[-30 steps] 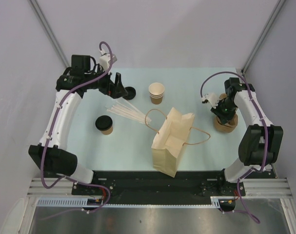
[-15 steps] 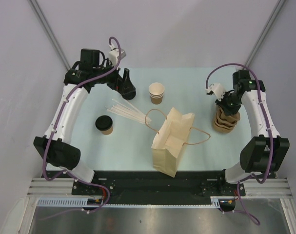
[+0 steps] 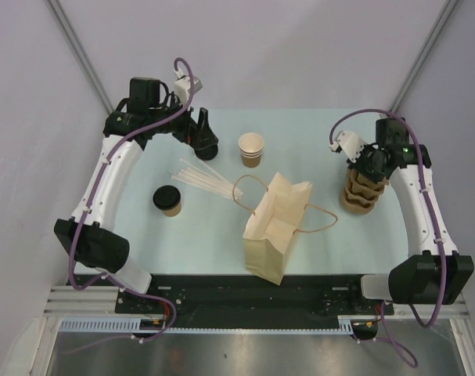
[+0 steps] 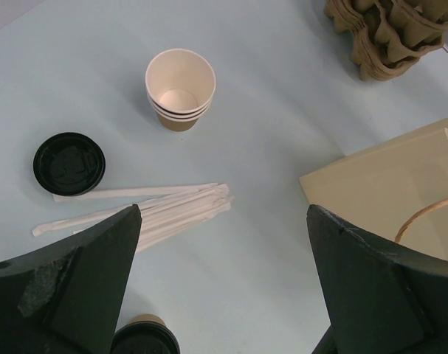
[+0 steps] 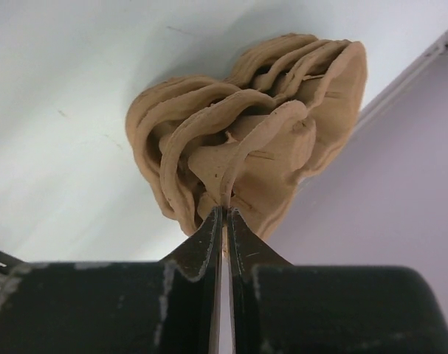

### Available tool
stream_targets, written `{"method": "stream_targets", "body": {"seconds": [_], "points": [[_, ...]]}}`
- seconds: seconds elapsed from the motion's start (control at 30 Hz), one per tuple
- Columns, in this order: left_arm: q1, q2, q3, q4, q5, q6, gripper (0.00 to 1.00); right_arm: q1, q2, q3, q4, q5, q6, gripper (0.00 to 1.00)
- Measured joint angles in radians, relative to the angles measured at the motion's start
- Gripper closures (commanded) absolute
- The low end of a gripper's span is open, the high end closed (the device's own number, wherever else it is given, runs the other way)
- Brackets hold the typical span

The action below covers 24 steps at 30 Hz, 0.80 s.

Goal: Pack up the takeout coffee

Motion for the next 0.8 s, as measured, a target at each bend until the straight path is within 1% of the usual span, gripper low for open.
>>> {"method": "stream_targets", "body": {"seconds": [0.17,0.4,0.5,0.67,0.8], "points": [[0.000,0.000,-0.016,0.008,0.000,-0.006,0.00,0.015,-0.036,-0.071,0.047,0.037,-0.023,1.00],[-0.001,0.000,-0.029,0.014,-0.003,-0.006,0.00,0.110,-0.134,-0.364,0.184,0.156,-0.101,1.00],[-0.001,0.000,-0.029,0.019,-0.005,-0.007,0.01,0.145,-0.185,-0.444,0.274,0.219,-0.118,1.00],[-0.002,0.000,-0.029,0.023,-0.012,-0.007,0.01,0.204,-0.273,-0.455,0.383,0.295,-0.118,1.00],[-0.002,0.001,-0.029,0.023,-0.012,-0.007,0.00,0.209,-0.342,-0.455,0.402,0.313,-0.117,1.00]]}}
